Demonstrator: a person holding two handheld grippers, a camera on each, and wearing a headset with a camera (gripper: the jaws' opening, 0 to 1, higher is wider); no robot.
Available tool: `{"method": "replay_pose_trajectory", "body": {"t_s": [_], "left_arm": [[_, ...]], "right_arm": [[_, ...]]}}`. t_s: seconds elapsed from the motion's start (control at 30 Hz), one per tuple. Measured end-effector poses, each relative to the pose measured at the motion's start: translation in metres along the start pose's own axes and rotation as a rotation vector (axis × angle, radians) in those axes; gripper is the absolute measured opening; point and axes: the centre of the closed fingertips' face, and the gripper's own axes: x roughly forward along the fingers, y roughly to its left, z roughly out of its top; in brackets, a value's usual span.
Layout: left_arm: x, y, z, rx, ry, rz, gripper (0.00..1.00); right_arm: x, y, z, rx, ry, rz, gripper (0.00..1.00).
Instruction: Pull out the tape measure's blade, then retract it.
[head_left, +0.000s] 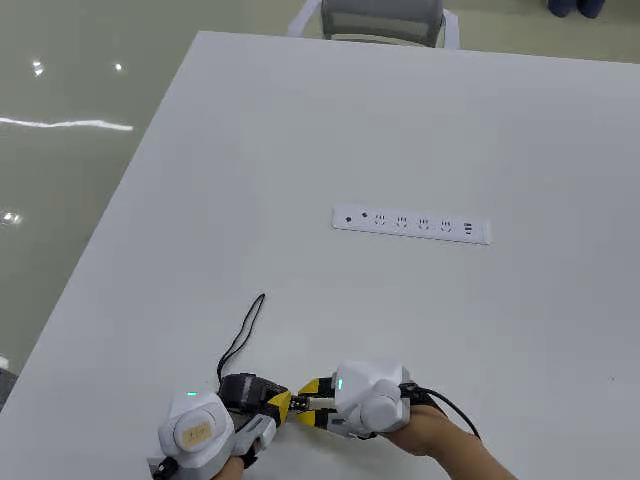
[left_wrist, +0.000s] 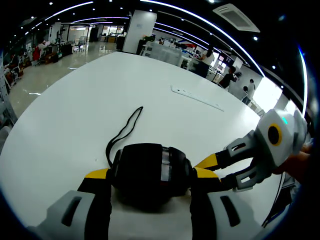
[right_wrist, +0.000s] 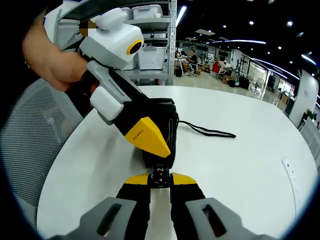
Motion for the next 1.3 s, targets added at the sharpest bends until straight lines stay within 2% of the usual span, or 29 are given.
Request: {"method": "replay_pose_trajectory", "body": {"t_s": [1.3], "left_arm": [[0.000,0.002,0.002,0.008,-0.008,0.013,0.60]], "right_arm": [[0.013,-0.001,0.005,0.015,0.002,-0.011,0.13]]}}
